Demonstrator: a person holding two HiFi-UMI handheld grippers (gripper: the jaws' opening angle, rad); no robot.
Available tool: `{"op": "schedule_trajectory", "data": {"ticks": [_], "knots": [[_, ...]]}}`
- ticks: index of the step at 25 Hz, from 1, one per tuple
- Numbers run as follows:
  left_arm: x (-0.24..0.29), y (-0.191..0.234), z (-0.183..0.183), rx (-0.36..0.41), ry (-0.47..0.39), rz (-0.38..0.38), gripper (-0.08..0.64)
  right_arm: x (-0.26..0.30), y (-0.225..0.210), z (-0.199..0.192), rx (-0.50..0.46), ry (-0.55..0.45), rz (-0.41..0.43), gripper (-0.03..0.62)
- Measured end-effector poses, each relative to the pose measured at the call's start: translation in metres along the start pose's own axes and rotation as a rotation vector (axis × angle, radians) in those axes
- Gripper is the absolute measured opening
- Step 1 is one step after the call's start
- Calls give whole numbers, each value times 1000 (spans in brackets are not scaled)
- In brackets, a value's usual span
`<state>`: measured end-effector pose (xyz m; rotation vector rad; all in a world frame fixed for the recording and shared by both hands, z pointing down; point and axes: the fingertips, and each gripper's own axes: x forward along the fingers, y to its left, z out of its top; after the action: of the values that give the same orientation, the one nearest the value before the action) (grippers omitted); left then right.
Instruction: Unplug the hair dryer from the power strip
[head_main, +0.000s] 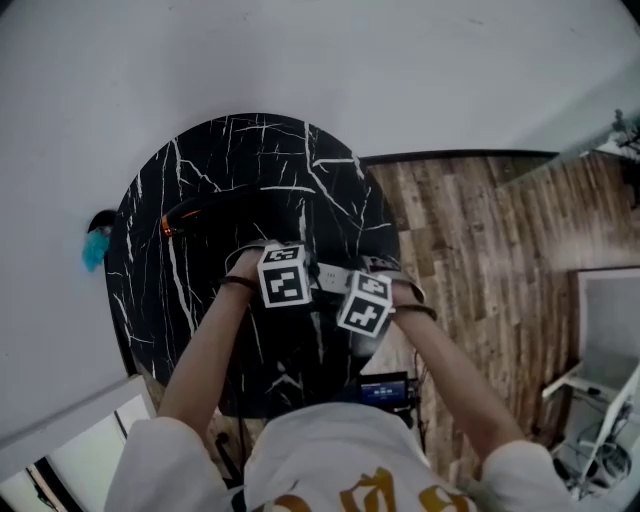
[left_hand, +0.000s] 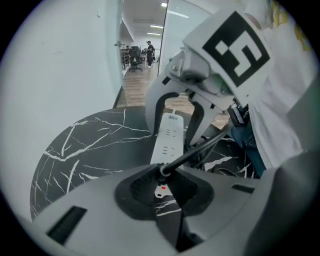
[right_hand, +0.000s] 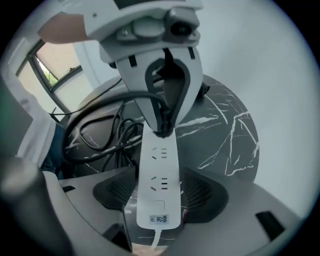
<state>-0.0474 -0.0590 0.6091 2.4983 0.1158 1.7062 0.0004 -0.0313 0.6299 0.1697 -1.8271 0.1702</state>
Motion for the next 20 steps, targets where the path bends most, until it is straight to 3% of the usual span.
{"op": "schedule_trajectory", "data": {"ticks": [3, 6, 11, 17, 20], "knots": [[-2, 0, 3, 8, -6, 6, 54, 16, -3, -11, 10, 55, 5, 270], [0, -1, 2, -6, -10, -6, 54, 16, -5, -11, 18, 37, 44, 270], [-1, -1, 2, -39, -49, -44, 55, 17, -4, -9, 27, 15, 34, 270], [1, -5, -1, 40, 28, 66, 51, 18, -4, -10, 23, 43, 31, 270], [-1, 1, -2, -40, 28, -20, 52, 19, -4, -9, 14, 40, 32, 268]]}}
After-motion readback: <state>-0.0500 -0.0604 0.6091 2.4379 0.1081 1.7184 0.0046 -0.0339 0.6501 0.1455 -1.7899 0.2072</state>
